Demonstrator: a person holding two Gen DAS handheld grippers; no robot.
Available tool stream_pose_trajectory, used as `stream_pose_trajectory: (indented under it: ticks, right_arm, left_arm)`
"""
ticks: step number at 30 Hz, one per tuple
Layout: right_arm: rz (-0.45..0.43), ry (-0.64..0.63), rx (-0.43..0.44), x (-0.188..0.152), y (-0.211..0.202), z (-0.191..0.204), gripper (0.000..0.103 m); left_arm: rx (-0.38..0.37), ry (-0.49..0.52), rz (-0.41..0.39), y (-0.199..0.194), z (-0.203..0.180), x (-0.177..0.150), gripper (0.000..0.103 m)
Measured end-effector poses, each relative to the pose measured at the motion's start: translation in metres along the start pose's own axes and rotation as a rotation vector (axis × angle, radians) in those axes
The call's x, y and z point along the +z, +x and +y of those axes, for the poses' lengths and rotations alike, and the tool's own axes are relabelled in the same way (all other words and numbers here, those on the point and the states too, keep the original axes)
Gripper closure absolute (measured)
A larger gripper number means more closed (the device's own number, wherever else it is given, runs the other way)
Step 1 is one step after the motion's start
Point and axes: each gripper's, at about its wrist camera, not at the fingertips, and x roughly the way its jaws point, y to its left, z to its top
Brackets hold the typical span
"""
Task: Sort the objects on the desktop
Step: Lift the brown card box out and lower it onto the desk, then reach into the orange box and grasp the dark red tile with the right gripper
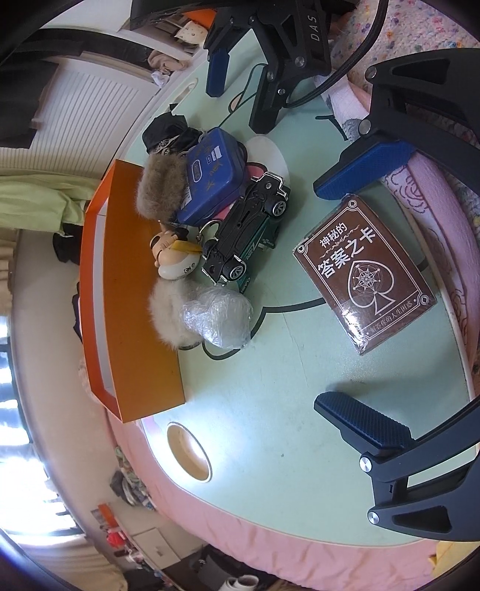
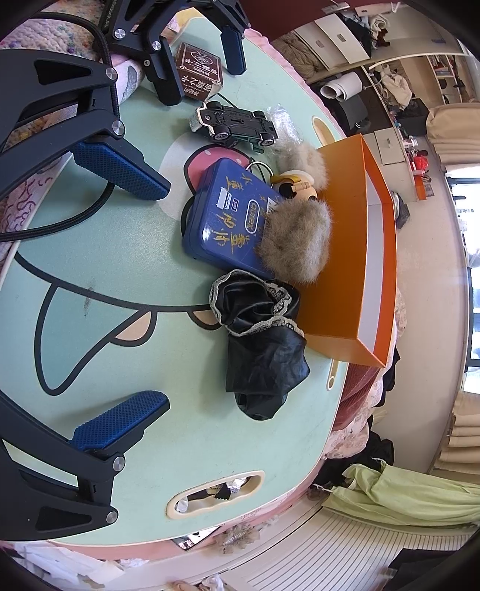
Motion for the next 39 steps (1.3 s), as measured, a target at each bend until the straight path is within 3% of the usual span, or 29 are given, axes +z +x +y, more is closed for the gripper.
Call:
stream_pose_trajectory:
  ticks: [3, 6, 10, 14, 16, 18, 20, 23, 26, 29, 37, 38, 39]
  right_arm:
    - [0.006, 0.003, 0.002, 0.004, -0.005, -0.003, 0.000]
    - [-0.044, 0.002, 0.049, 0.020, -0.029, -0.006, 0.000]
    - [-0.071, 0.021, 0.156, 0.074, -0.054, -0.006, 0.000]
    - [0.090, 0.111, 0.432, 0.154, -0.024, -0.002, 0.001]
    - [0.199, 0.137, 0.485, 0.186, 0.009, 0.007, 0.007]
    - [0.341, 0.189, 0.505, 0.207, 0.052, 0.020, 0.023]
    - [0.451, 0.221, 0.488, 0.219, 0.094, 0.034, 0.033]
    - [0.524, 0.241, 0.404, 0.223, 0.138, 0.049, 0.034]
    - [0.568, 0.290, 0.432, 0.223, 0.161, 0.059, 0.034]
    - [0.580, 0.291, 0.421, 0.227, 0.169, 0.071, 0.034]
    - [0.567, 0.206, 0.237, 0.231, 0.163, 0.092, 0.040]
    - [0.565, 0.200, 0.220, 0.231, 0.162, 0.092, 0.045]
    - [0.569, 0.196, 0.208, 0.229, 0.161, 0.088, 0.061]
  left_arm:
    - [0.001, 0.000, 0.000, 0.000, 0.000, 0.000, 0.000]
    - [0.000, 0.000, 0.000, 0.000, 0.001, 0.000, 0.000]
    - [0.000, 0.001, -0.001, 0.000, 0.001, -0.001, 0.000]
    - [-0.001, -0.001, -0.001, -0.001, 0.001, -0.001, 0.000]
    - [-0.001, 0.000, -0.001, 0.000, -0.001, 0.000, 0.000]
    - [-0.001, 0.000, -0.003, 0.000, -0.002, 0.000, 0.000]
    - [-0.002, 0.001, -0.004, 0.001, -0.002, 0.000, 0.000]
    - [-0.004, 0.001, -0.006, 0.001, -0.002, 0.000, 0.000]
    - [-0.005, 0.000, -0.009, 0.002, -0.003, 0.001, 0.000]
    - [-0.005, -0.001, -0.009, 0.003, -0.003, 0.001, 0.000]
    - [-0.006, -0.002, -0.009, 0.002, -0.003, 0.000, 0.000]
    - [-0.006, -0.002, -0.009, 0.002, -0.003, 0.000, 0.000]
    - [-0.006, -0.002, -0.009, 0.002, -0.003, 0.001, 0.000]
